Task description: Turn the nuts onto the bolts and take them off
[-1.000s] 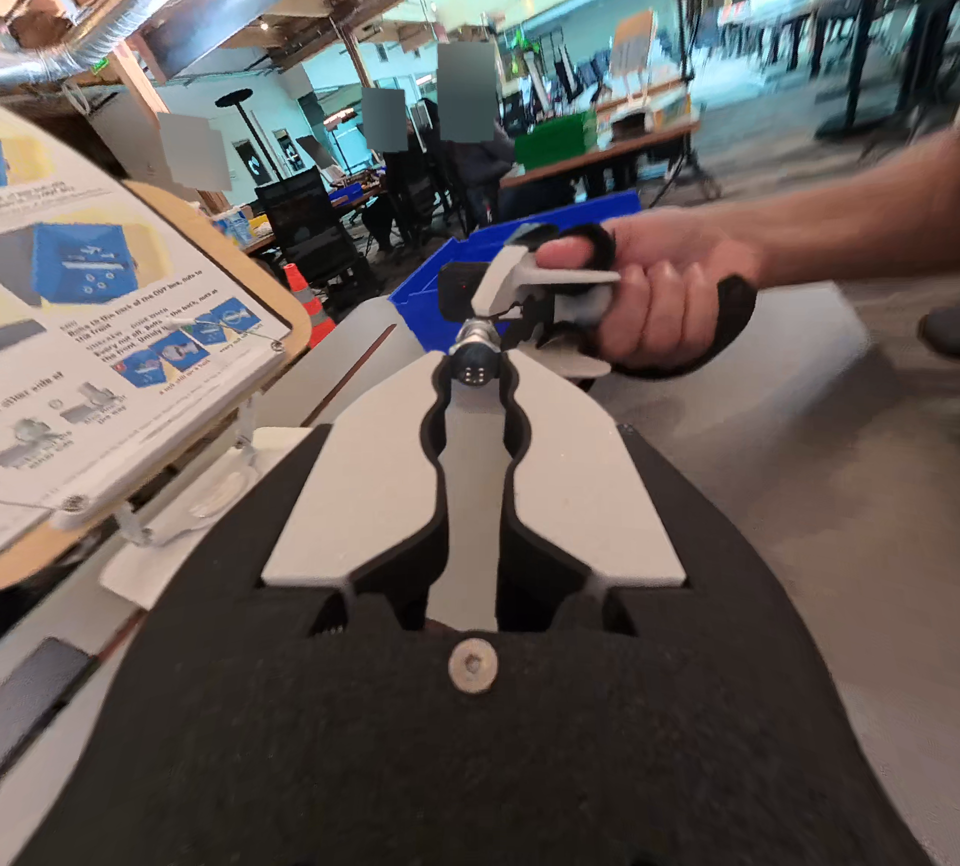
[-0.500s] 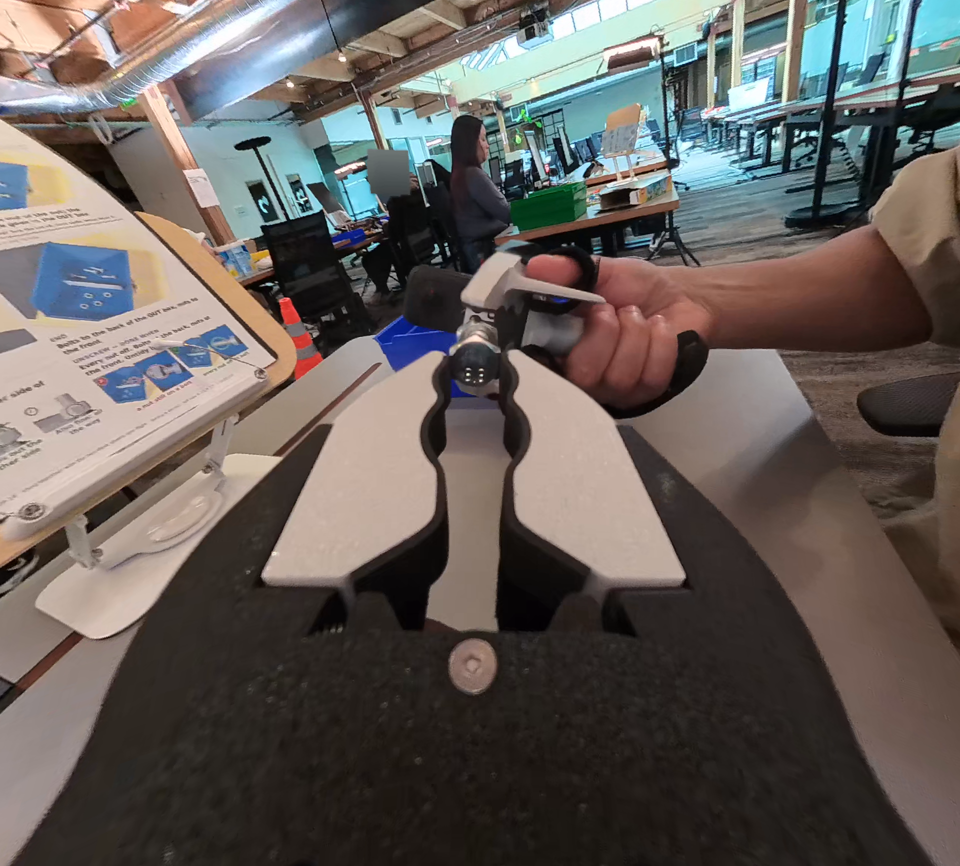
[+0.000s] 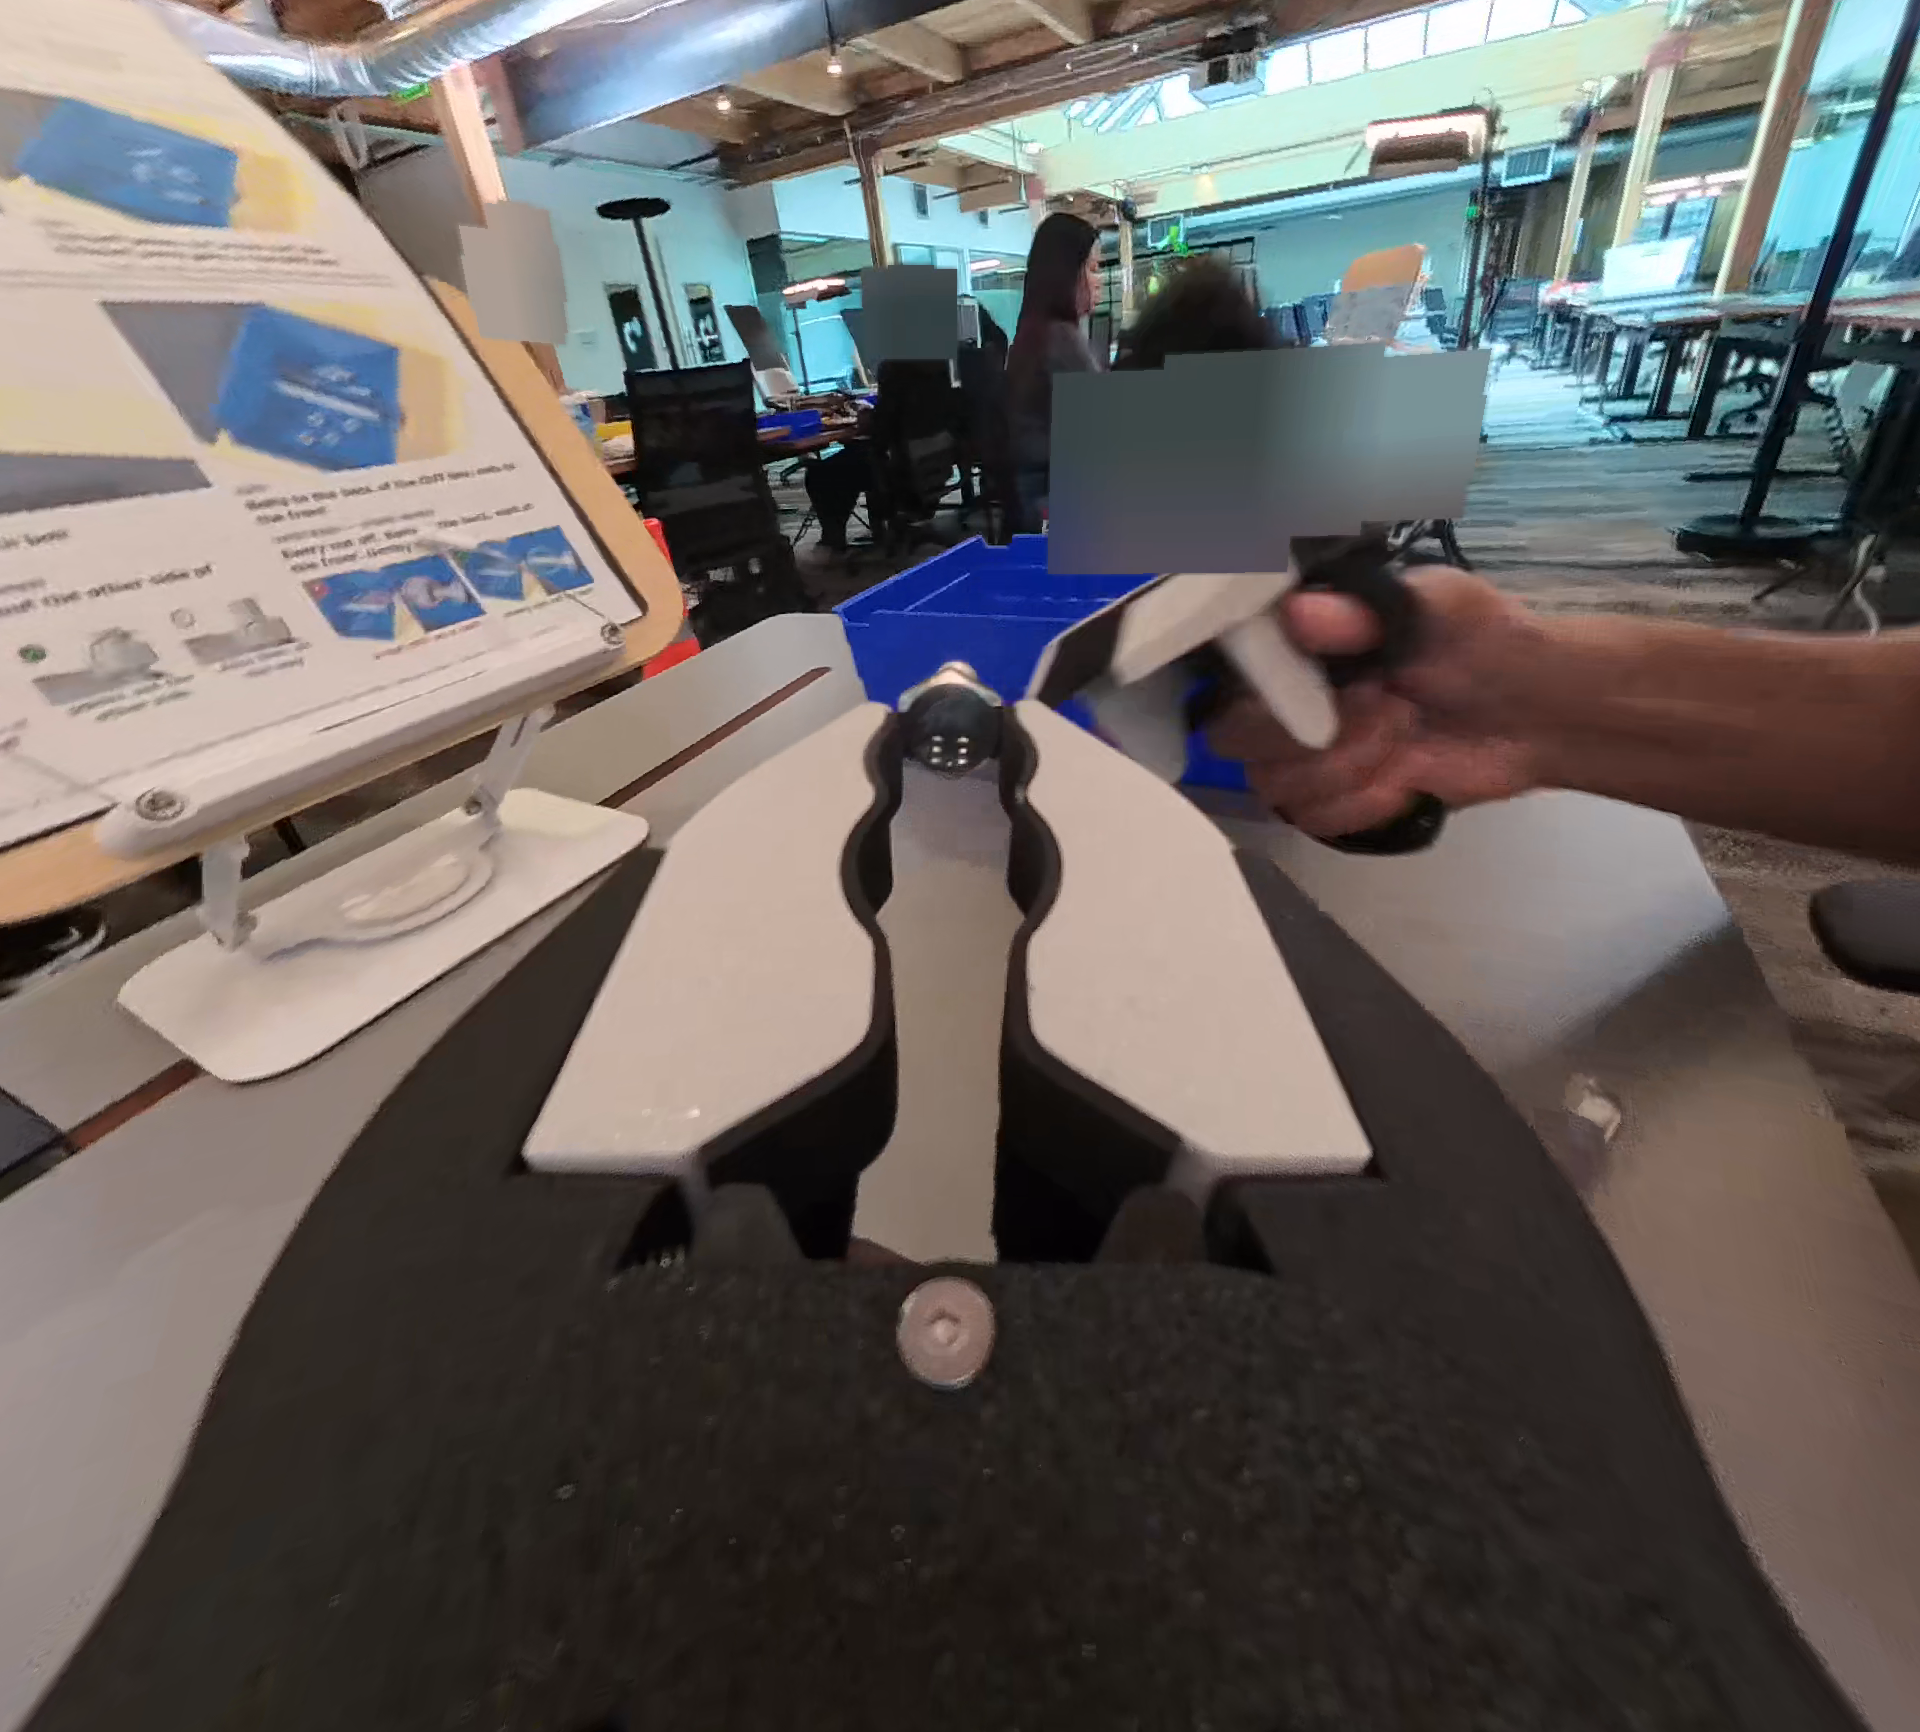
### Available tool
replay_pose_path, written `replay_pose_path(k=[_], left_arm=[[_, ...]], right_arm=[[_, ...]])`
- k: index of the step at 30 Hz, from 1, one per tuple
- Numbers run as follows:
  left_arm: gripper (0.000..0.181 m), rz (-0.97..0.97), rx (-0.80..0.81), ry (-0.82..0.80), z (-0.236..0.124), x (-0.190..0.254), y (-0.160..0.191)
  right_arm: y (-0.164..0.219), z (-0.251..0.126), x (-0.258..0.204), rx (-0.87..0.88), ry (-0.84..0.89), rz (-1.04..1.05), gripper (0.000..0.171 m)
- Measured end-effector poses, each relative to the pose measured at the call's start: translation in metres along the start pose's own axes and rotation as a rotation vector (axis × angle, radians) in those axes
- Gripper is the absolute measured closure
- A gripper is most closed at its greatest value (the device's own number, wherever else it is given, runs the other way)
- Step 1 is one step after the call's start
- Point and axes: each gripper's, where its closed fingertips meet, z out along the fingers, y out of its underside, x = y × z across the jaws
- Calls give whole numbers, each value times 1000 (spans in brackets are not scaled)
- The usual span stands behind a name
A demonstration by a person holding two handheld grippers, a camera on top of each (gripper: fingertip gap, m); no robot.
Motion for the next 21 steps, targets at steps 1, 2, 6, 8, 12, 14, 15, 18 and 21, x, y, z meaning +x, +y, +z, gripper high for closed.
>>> replay_pose_path(k=[1,2,6,8,12,14,15,18,21], left_arm=[[164,-18,1,-5,-2,0,0],[164,-24,6,-26,-5,-1,1],[164,-59,-4,-77,-9,-5,16],[164,-128,2,-90,-4,-11,24],[164,-95,-16,-71,5,-7,31],[164,-98,-16,-66,9,-3,33],[164,-85,-31,-54,11,0,36],[164,-54,-37,-49,15,7,37],[164,-37,-61,-60,19,10,46]], right_arm=[[0,-6,-14,62,64,-105,147],[5,-12,-26,104,123,-192,150],[29,-33,-4,250,369,-335,170],[32,-37,18,332,500,-274,167],[26,-33,6,343,572,-427,161],[22,-38,2,371,536,-414,159],[21,-40,2,377,512,-384,155],[15,-55,-1,413,495,-385,157],[11,-66,-12,402,401,-353,155]])
